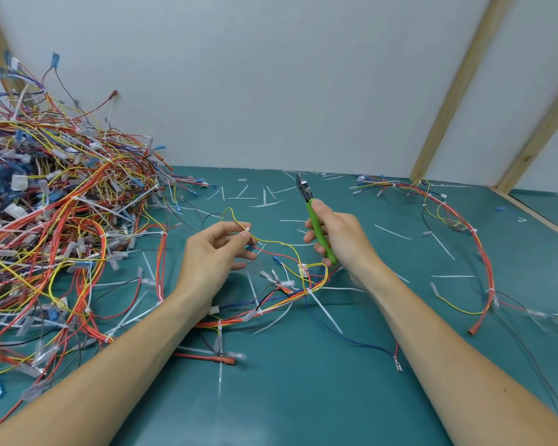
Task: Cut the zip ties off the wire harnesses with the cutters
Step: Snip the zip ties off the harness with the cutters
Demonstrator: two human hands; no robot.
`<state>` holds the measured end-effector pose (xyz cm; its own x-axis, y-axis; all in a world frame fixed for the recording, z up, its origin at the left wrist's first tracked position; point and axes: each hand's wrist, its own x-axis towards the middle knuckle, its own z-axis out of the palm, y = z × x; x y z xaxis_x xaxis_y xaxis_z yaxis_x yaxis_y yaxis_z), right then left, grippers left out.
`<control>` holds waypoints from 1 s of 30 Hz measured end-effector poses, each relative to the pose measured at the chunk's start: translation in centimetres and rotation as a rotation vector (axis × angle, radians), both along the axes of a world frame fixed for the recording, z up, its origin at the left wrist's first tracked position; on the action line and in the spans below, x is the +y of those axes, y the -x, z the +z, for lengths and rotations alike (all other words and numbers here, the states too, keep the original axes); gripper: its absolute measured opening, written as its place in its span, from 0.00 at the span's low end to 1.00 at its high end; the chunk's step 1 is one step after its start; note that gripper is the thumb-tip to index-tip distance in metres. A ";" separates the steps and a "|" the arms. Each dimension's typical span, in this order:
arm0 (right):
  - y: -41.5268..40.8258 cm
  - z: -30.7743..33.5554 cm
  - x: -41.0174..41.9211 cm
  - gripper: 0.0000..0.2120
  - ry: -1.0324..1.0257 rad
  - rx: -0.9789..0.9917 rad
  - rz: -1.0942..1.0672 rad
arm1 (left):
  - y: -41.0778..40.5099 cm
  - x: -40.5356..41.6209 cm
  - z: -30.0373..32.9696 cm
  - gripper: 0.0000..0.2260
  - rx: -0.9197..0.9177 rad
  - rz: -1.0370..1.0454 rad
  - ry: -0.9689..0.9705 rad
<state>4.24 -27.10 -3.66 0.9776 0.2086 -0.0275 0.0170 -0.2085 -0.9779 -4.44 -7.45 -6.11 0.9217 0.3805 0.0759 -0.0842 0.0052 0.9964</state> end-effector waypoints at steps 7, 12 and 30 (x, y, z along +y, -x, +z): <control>0.1 0.5 -0.5 0.07 -0.058 0.078 0.131 | -0.1 -0.1 0.3 0.06 0.028 0.001 0.028; -0.3 0.9 -1.3 0.06 0.104 0.044 0.174 | 0.0 0.0 0.7 0.09 -0.012 0.014 0.054; -0.5 1.8 -3.2 0.10 0.437 0.043 0.431 | -0.2 0.1 0.3 0.06 -0.242 0.073 -0.001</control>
<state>4.72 -30.33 -1.89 0.8038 0.5454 -0.2375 0.1510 -0.5731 -0.8054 -4.22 -7.39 -5.79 0.8466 0.4453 0.2915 -0.3203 -0.0109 0.9472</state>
